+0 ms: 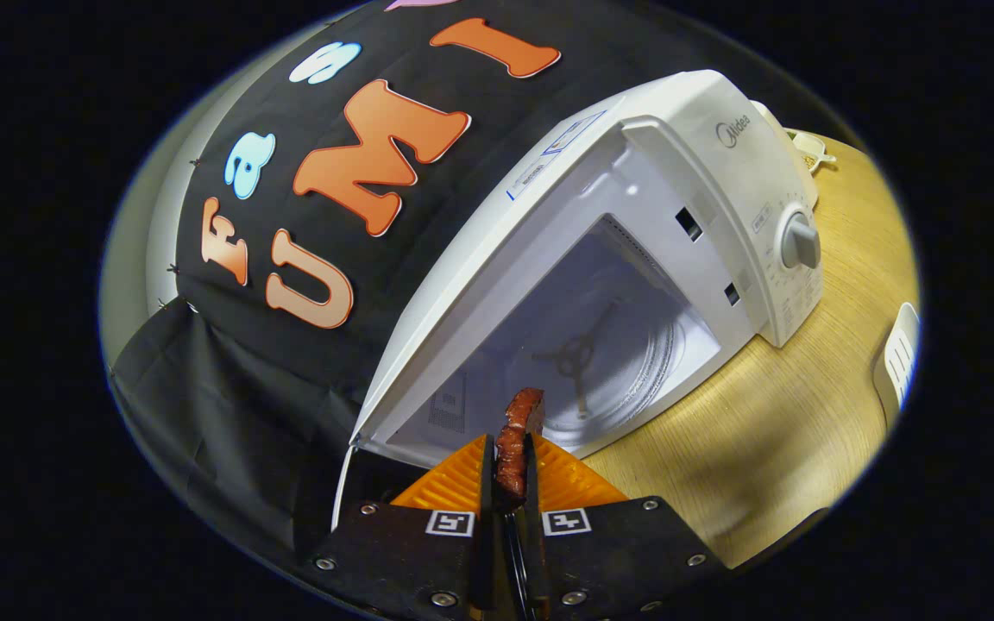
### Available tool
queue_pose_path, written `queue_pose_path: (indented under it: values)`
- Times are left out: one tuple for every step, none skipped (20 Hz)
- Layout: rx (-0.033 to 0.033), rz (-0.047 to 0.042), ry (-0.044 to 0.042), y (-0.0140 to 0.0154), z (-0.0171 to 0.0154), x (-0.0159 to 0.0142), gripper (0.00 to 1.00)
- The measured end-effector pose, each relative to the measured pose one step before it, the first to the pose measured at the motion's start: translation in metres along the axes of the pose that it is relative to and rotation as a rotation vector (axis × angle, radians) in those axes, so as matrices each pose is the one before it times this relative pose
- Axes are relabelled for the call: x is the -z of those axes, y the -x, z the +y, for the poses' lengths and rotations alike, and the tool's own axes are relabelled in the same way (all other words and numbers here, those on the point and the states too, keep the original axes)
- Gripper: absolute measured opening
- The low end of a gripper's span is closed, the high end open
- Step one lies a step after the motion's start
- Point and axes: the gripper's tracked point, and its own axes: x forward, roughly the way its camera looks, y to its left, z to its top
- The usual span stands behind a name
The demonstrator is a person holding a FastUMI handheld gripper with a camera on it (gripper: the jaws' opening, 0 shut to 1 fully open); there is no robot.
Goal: Open the microwave, put the food inside, and close the microwave door.
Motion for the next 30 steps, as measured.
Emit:
queue_pose_path:
  values:
    - [0.00265,-0.01295,-0.00887,-0.00862,-0.0005,-0.00101,0.14]
    - [0.00487,-0.0088,-0.00527,-0.00802,-0.00169,0.00054,0.14]
    - [0.00328,-0.00535,-0.00363,-0.00888,-0.00178,0.00162,0.14]
    - [0.0009,-0.00636,0.0005,-0.0076,-0.00131,0.00224,0.14]
    - [-0.00029,-0.00971,-0.00204,-0.00711,-0.0008,0.00237,0.14]
    - [-0.00027,-0.01288,-0.00318,-0.00685,-0.00073,0.00104,0.14]
    - [-0.00056,-0.01836,-0.00548,-0.00698,-0.00075,0.00032,0.14]
    - [-0.00051,-0.02079,-0.00675,-0.00595,0.00081,-0.00051,0.14]
    - [0.00133,-0.02026,-0.00746,-0.00626,0.00045,-0.00081,0.14]
    - [0.00385,-0.01665,-0.00531,-0.00578,0.00038,0.00159,0.14]
    - [0.00211,-0.01434,-0.0034,-0.00608,0.00051,0.00203,0.14]
    - [0.00715,-0.0097,-0.00578,-0.00561,-0.00015,0.00331,0.14]
    - [0.01044,-0.00713,-0.00986,-0.00591,-0.00211,0.00316,0.14]
    - [0.01273,-0.00695,-0.00873,-0.00531,-0.00206,0.00264,0.14]
    - [0.0069,-0.00859,-0.00703,-0.00481,-0.00176,0.00135,0.14]
    - [0.00003,-0.02082,-0.00487,-0.00399,0.00129,-0.00201,0.14]
    - [0.00417,-0.02499,0.00331,-0.00417,0.00019,-0.00306,0.14]
    - [0.00804,-0.02004,0.01208,-0.00482,-0.00156,-0.00309,0.14]
    - [0.00905,-0.02018,0.00935,-0.00533,-0.00181,-0.00364,0.14]
    - [0.01478,-0.0199,0.01232,-0.00422,-0.00329,-0.00338,0.15]
    - [0.01992,-0.01158,0.0161,-0.00451,-0.0044,-0.0021,0.18]
    - [0.02827,-0.00389,0.02791,-0.00198,-0.00419,0.00013,0.2]
    - [0.02193,-0.00367,0.03451,0.00074,-0.00442,0.00033,0.27]
    - [0.01086,-0.00924,0.03818,0.00369,-0.00374,-0.00285,0.33]
    - [0.00331,-0.0176,0.04009,0.00226,-0.0025,-0.00454,0.45]
    - [0.00911,-0.00793,0.04012,0.00439,-0.00127,-0.00286,0.53]
    - [-0.00928,0.00048,0.02388,0.00398,-0.0012,-0.00293,0.67]
    - [-0.00444,0.00032,0.01377,0.00435,0.00016,-0.0035,0.72]
    - [-0.00161,-0.00509,0.01196,0.00507,-0.00117,-0.00541,0.8]
    - [-0.00346,-0.00779,0.01586,0.00697,-0.00097,-0.00488,0.83]
